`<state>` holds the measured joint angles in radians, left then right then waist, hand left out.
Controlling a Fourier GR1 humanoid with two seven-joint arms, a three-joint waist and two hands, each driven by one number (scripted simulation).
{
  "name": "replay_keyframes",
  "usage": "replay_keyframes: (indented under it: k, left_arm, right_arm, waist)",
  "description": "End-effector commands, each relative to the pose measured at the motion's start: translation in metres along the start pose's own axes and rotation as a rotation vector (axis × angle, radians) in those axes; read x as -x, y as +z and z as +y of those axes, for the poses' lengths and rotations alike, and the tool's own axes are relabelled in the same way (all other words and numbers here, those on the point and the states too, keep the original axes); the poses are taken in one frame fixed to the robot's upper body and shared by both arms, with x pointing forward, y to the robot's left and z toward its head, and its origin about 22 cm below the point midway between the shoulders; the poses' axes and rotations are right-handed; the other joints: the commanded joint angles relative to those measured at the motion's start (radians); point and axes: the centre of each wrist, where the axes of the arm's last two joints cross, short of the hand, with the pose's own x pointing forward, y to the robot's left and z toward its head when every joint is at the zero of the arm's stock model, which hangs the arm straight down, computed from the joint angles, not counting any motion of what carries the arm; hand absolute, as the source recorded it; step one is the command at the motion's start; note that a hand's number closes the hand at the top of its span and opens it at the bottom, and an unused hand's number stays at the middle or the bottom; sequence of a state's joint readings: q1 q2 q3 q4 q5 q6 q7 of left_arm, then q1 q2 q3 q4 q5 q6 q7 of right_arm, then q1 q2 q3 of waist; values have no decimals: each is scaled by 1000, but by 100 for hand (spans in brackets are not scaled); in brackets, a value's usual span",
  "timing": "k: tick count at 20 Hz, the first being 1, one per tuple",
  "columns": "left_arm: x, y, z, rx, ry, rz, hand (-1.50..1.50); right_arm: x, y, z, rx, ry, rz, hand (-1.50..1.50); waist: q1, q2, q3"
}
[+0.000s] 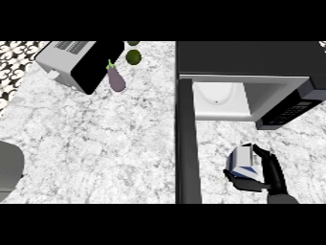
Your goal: Pick up the milk, place it into the microwave and close the microwave
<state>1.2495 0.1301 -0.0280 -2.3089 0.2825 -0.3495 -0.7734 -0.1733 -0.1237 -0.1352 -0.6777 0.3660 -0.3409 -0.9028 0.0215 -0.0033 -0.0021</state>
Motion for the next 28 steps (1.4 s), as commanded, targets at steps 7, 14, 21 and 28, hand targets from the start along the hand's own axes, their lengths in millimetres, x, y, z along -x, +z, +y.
replay_keyframes:
  k: [7,14,21,28]
  left_arm:
    - [10,-3,2,15,38,-3,-150]
    - [4,8,20,3,31,-11,-150]
    - [6,-2,10,-8,42,7,-150]
    - [-6,1,28,-19,23,17,-150]
  right_arm:
    - [13,-43,-26,-33,33,-83,150]
    - [16,-35,-21,-44,-111,-206,150]
    - [-13,-73,-13,-174,-259,-302,150]
    - [-62,-94,-12,-64,-140,-338,150]
  waist:
    - [8,9,5]
    - [6,5,4]
    - [-21,-3,1]
    - [-32,-7,0]
